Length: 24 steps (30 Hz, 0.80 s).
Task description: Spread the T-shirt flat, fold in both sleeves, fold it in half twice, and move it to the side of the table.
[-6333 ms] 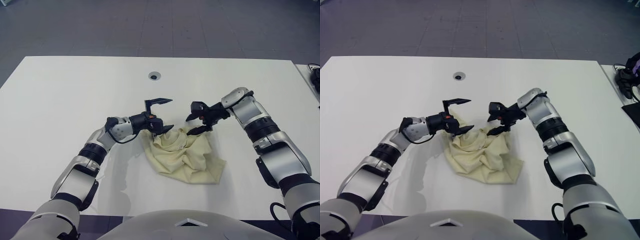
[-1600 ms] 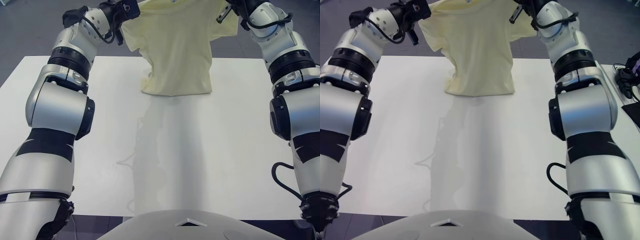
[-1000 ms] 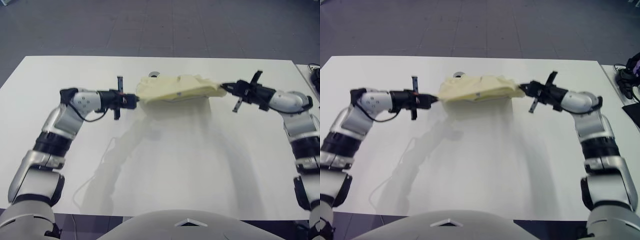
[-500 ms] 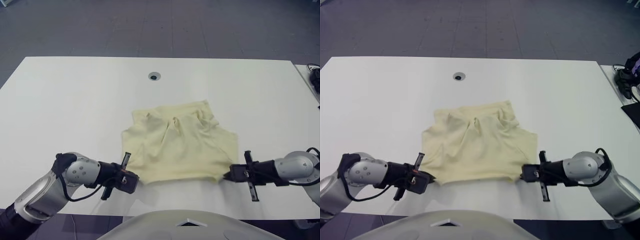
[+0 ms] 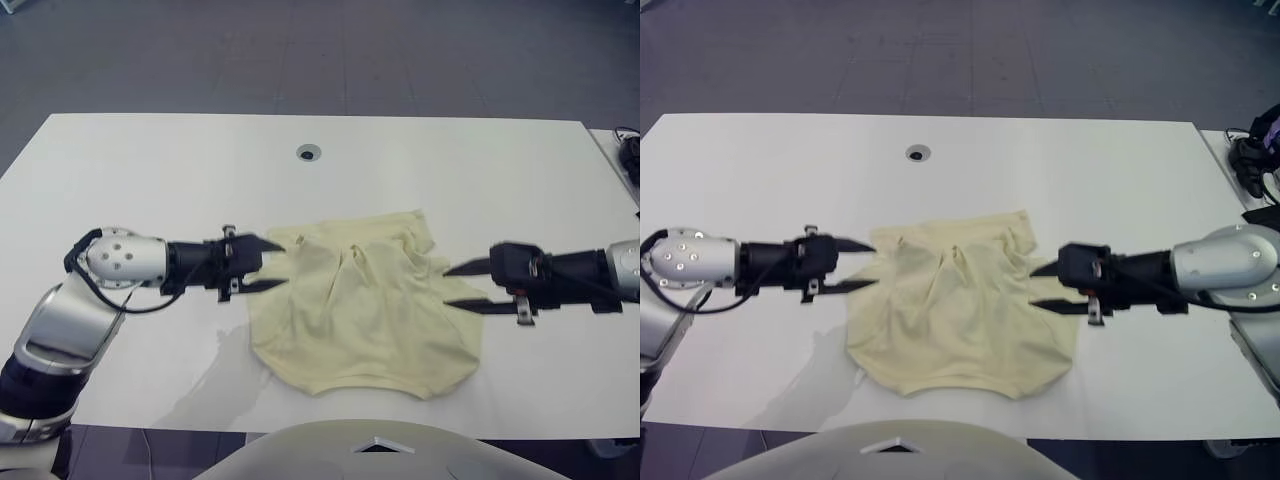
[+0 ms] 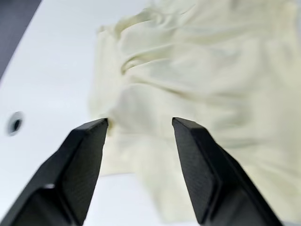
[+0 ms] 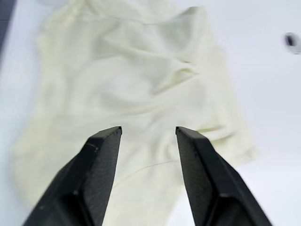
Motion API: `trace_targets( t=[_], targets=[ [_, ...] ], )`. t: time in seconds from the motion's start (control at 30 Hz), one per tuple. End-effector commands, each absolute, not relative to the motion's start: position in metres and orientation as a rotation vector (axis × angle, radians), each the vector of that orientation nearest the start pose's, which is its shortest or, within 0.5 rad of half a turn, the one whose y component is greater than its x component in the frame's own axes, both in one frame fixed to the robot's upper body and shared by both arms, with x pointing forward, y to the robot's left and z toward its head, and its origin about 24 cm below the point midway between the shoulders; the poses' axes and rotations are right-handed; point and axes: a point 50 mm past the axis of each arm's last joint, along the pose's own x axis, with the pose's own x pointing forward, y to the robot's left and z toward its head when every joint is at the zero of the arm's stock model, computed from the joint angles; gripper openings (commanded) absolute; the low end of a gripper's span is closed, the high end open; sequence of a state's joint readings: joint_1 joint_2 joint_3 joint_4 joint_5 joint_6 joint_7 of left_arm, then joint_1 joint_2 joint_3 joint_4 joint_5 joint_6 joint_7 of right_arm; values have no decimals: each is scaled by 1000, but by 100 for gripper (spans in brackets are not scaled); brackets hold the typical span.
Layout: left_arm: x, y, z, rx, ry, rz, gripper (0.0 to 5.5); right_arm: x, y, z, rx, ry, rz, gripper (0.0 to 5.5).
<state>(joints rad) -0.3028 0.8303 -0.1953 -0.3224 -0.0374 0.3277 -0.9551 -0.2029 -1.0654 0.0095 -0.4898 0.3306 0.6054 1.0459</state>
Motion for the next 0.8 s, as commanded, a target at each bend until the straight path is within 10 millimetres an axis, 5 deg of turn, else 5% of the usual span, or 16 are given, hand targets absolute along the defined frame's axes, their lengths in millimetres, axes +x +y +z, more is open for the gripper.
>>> trace_targets(
  t=[0.03,0.2,0.43,0.6,0.8],
  targets=[
    [306,171,123,1028,131,-915,346,279,-201,154,-710,308,917,300],
    [325,166,94,1009,158,-962,437,261,-196,143,-686,325,1032,387],
    [330,180,89,1001,187,-995,537,224,-212,142,-732,438,1064,484],
    [331,185,75,1053,244,-1024,540,198,-213,120,-763,566,1136,536],
    [341,180,68,1122,256,-1033,540,191,-225,82,-1035,652,1126,536]
  ],
)
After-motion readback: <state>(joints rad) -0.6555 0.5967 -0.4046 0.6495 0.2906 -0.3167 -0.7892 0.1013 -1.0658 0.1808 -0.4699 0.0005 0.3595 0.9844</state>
